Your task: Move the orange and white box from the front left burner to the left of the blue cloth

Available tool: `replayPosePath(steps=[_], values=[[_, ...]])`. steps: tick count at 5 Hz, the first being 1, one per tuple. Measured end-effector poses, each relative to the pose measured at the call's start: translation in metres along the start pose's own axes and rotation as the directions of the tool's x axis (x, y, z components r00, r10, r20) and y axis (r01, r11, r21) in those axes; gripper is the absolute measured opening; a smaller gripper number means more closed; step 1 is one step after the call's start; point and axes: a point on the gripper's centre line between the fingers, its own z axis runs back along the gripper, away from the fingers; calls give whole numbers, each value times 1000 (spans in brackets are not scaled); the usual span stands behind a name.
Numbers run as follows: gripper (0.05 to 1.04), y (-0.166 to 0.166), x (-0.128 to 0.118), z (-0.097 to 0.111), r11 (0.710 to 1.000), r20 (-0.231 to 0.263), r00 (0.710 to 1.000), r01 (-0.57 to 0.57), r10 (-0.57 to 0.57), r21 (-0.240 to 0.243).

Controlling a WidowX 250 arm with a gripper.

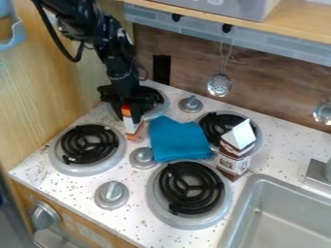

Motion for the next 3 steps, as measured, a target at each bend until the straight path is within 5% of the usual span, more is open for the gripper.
replayPosePath(steps=[2, 3], values=[[406, 3, 5, -11, 999, -5, 999, -51, 51, 13], [484, 2, 7, -12, 997, 3, 997, -75, 75, 8]])
